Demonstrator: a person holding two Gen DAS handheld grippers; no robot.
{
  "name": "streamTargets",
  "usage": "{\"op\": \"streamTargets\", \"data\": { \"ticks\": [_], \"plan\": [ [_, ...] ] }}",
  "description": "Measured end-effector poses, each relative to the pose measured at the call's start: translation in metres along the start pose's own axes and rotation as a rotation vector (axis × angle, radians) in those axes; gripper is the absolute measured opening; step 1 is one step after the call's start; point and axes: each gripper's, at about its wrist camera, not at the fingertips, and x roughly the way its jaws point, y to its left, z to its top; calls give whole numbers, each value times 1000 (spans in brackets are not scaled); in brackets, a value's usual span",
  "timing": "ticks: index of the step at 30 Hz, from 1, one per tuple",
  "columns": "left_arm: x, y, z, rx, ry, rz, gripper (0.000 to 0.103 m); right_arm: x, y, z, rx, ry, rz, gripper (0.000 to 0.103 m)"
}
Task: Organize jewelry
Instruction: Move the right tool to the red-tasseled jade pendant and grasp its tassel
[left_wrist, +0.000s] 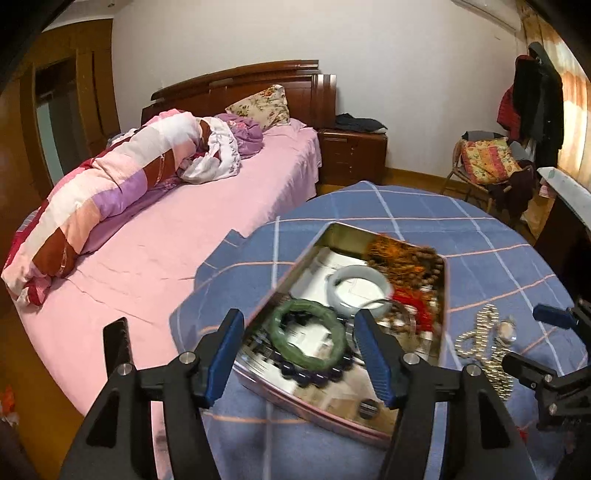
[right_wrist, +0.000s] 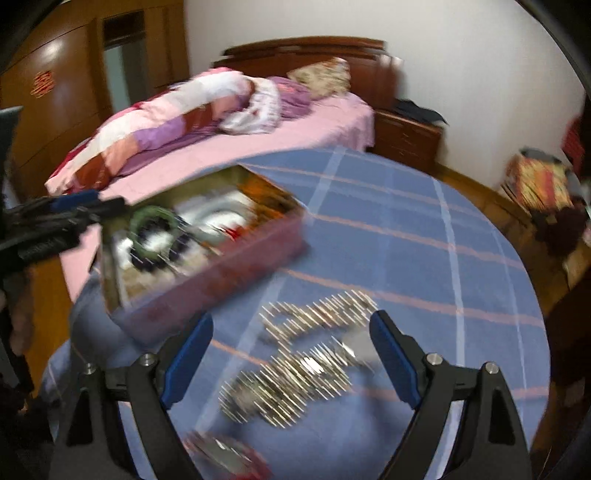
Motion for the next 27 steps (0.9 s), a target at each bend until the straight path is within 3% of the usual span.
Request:
{"op": "streamTargets", "data": {
  "ticks": [6,10,17,22,27],
  "plan": [
    [-11,-26,-16,30,10,-27,62,-18,-28,-36,78,30,-42,89],
    [-13,-40,-24,51,30,-41,62,-32,-23,-52,96,15,1,89],
    [-12,-49,-36,49,66,-42,62,-29,9,-64,-2,31,92,85],
    [-12,-49,-37,39,71,-52,62,-18,22,-73,-53,73,112,66],
    [-13,-55,-38,47,72,-69,62,-16,31,-83,-128,75,70,22]
  ]
}}
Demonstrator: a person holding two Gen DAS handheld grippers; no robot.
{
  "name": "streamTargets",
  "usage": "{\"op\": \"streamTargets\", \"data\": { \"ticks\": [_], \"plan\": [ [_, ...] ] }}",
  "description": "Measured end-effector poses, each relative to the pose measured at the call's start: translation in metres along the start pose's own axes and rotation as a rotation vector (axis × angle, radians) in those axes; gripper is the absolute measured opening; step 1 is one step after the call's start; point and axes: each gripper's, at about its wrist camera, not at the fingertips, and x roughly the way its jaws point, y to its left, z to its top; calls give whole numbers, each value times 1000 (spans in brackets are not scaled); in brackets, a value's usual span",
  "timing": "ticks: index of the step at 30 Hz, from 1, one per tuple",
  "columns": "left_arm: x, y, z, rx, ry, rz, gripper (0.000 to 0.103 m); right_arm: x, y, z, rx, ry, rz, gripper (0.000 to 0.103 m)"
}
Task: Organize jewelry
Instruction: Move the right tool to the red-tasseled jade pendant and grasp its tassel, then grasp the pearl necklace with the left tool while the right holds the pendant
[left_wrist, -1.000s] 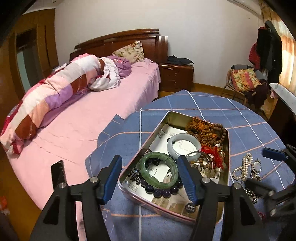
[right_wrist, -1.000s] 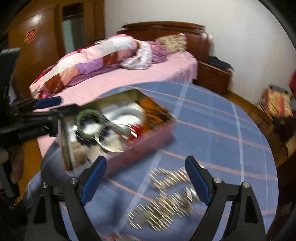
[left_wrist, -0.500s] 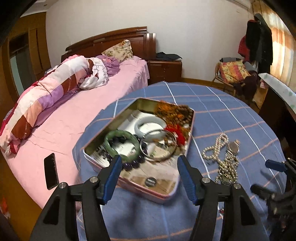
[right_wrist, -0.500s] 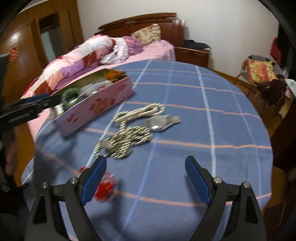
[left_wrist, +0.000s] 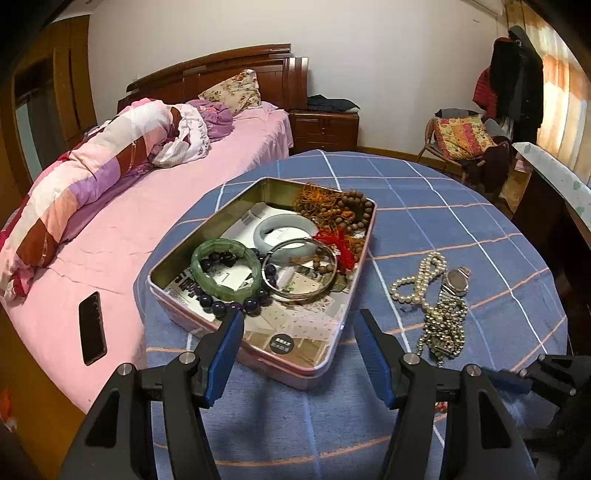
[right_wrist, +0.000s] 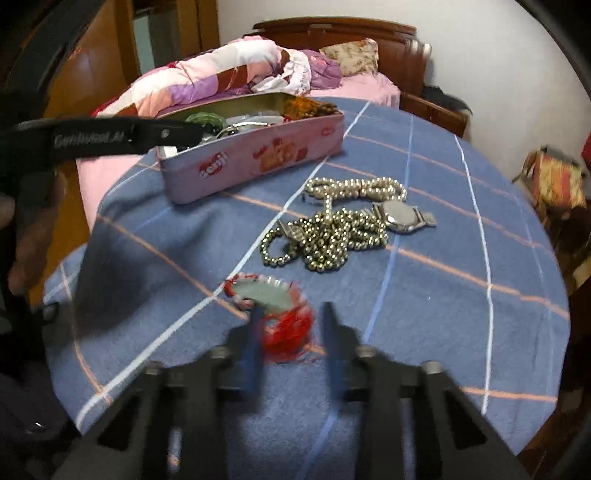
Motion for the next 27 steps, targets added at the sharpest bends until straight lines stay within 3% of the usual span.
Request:
{"op": "streamTargets", "data": {
  "ticks": [1,3,12,18,27],
  "plan": [
    [0,-2,0,5,0,-2,62,0,-2,0,9,0,3,14],
    [0,-7,1,18,-3,-8,62,0,-8,0,29,-4,-5,11],
    [5,-32,11,93,-13,-40,62,-6,-60,-3,152,-13,-121,10],
    [15,-58,23,140,-10,-104,62,-8,-88,-4,246,-25,-127,10],
    [49,-94,31,217,32,-109,62,-6,-96,15,261,-58,-141,10]
  ]
}}
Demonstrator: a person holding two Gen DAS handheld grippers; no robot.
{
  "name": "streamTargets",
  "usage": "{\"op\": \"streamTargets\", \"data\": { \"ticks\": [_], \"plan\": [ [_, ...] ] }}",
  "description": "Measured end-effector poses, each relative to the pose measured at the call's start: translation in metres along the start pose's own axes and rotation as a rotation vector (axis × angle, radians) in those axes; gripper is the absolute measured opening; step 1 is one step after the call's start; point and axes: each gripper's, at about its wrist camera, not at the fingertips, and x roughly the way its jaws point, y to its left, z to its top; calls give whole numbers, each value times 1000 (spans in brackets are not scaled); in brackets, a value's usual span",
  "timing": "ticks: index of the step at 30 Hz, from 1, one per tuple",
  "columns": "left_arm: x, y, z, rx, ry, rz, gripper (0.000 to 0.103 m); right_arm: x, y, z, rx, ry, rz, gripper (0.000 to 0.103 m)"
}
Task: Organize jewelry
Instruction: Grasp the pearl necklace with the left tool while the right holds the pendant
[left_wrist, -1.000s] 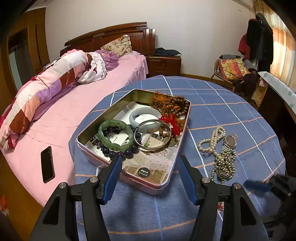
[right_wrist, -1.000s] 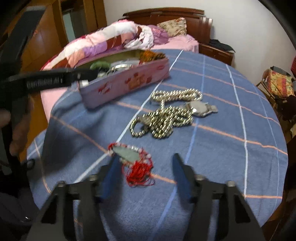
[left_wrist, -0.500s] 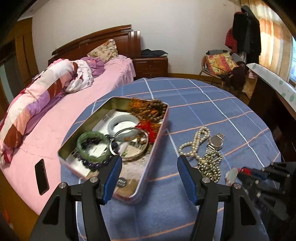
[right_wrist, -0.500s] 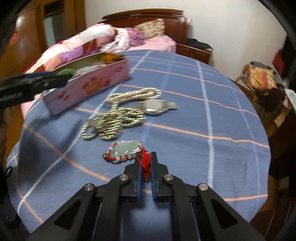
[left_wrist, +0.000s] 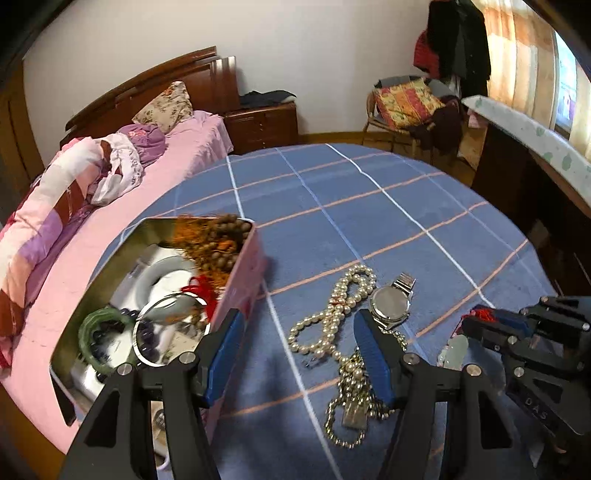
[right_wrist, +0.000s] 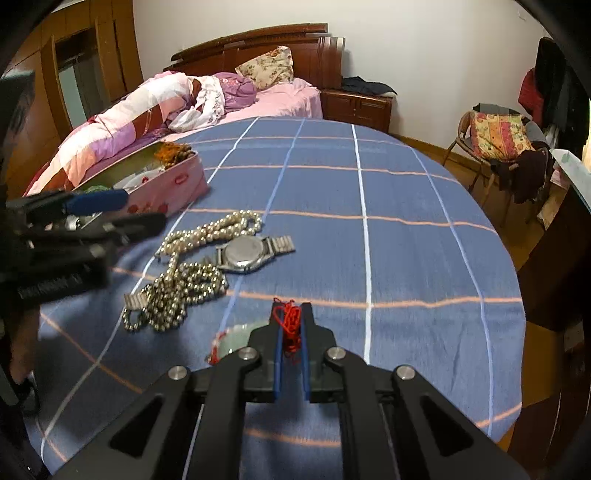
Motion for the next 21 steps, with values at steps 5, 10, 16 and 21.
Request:
{"op": "streamTargets", "data": {
  "ticks": [5,10,16,21],
  "plan": [
    [19,-8,1,38,45,-32,43,3,-5,-3,22,6,19,12],
    [36,-13,-1,74,94,-76,17,-1,-14,-4,53,2,23,35],
    [22,-5,0,65,37,-90,6,-8,-13,-7,57,-4,29,49],
    [-6,9,9,22,-37,-102,6,-5,-5,-11,23,17,40,51]
  ]
}}
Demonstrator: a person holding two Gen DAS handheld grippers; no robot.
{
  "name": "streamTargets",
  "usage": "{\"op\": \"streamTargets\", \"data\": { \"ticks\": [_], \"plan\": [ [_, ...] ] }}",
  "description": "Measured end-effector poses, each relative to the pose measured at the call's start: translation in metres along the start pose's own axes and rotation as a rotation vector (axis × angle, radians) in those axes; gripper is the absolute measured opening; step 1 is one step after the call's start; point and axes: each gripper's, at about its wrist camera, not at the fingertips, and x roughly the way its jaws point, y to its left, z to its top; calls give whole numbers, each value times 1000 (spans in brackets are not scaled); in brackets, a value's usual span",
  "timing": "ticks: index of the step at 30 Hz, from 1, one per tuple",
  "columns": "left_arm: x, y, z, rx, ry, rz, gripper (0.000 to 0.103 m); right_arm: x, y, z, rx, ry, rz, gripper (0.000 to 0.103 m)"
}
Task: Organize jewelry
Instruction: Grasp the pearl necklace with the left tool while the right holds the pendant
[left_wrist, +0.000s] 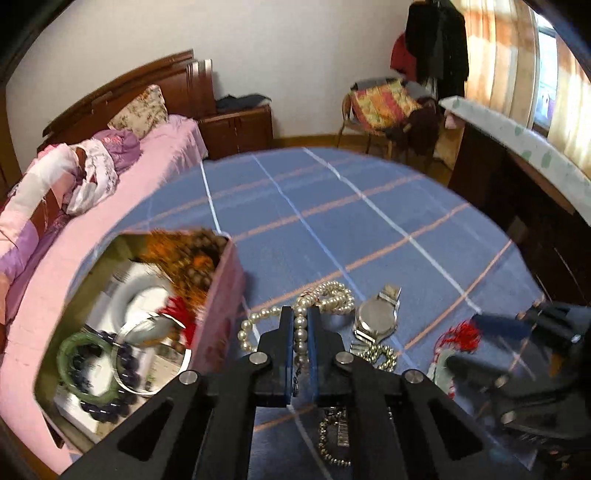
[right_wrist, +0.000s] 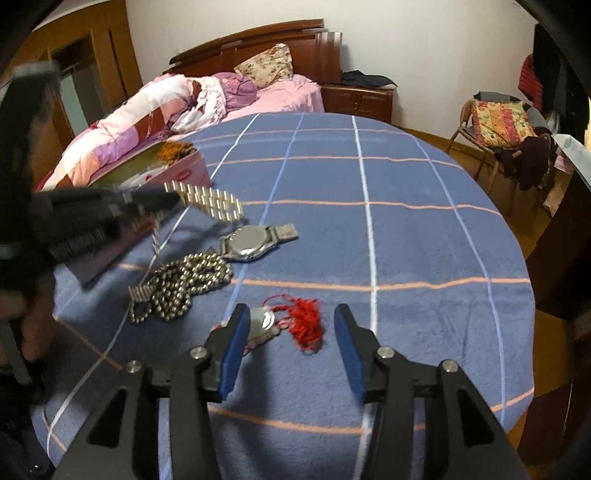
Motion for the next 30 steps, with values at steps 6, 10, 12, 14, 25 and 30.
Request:
{"op": "streamTargets", "data": {
  "ticks": [6,10,12,14,25,30],
  "plan": [
    [-15,10,6,-45,-45,2,6,2,1,0,-7,-2,17,28],
    [-20,14,6,-76,-53,1,6,3,3,0,-22,6,22,10],
    [-23,15,4,-86,-59,-1,6,2,4,-2,-21,-2,29,10],
    [-27,17,3,-93,-65,2,6,-1,6,-1,-23,-16,26,9],
    [-50,24,0,-122,-106,14,6,-28,7,14,-9,-110,27,9],
    [-58,28,1,-134,-125,12,6,-38,16,19,-17,-146,32,9]
  ]
}}
